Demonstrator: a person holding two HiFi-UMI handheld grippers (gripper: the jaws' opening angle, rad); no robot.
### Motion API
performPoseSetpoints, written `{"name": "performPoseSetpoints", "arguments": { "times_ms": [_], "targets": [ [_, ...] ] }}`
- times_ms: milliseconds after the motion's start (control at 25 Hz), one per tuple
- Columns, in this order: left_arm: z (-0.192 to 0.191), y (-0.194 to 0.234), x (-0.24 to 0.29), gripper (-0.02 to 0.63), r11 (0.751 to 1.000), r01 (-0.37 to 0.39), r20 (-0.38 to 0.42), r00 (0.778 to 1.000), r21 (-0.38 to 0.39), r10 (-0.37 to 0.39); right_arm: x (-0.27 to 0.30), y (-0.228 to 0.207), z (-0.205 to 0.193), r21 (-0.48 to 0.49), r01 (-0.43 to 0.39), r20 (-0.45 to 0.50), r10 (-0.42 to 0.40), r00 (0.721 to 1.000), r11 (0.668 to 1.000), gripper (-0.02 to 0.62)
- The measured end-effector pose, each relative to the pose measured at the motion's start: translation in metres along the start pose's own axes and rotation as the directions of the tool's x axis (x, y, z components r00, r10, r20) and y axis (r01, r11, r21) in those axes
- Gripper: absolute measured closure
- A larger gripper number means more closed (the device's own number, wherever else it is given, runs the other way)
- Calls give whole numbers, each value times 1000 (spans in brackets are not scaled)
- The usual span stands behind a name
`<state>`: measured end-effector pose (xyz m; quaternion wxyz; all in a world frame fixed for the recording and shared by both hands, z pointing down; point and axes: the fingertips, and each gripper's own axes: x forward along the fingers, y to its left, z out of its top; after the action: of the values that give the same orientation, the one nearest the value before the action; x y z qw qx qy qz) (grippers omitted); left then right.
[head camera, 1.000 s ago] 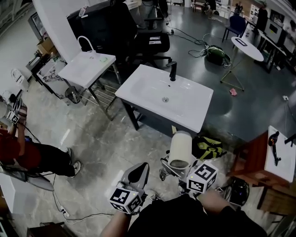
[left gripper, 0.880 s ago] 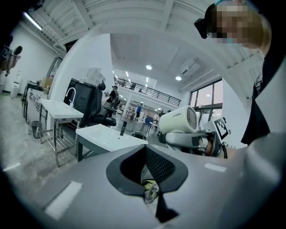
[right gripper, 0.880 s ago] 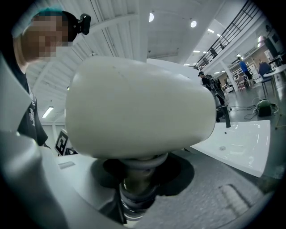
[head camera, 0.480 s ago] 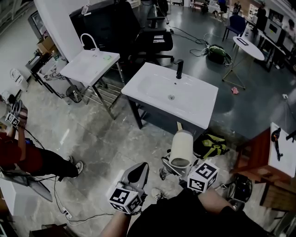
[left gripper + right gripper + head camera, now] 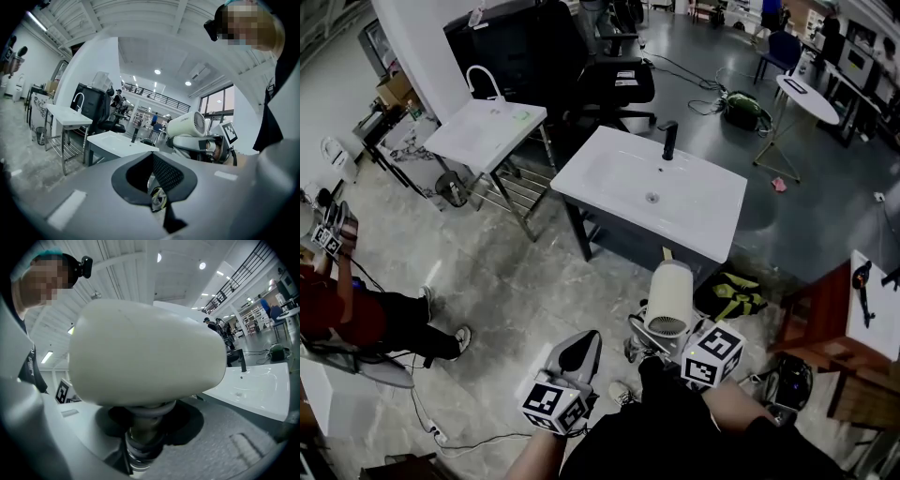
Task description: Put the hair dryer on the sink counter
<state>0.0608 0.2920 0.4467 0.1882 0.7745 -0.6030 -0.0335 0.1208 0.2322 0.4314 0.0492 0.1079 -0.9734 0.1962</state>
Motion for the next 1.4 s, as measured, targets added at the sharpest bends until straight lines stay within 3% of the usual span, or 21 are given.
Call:
{"name": "performPoseSetpoints", "arguments": {
  "times_ms": [480,1400],
  "targets": [
    [22,33,48,603,999,-32,0,999,0,32,34,-57,27,13,-12,-8,12,1000,1000,436],
    [65,82,233,603,1000,12,-47,999,-4,-12,78,-232,90,44,39,-22,-39,999,998,436]
  ]
}}
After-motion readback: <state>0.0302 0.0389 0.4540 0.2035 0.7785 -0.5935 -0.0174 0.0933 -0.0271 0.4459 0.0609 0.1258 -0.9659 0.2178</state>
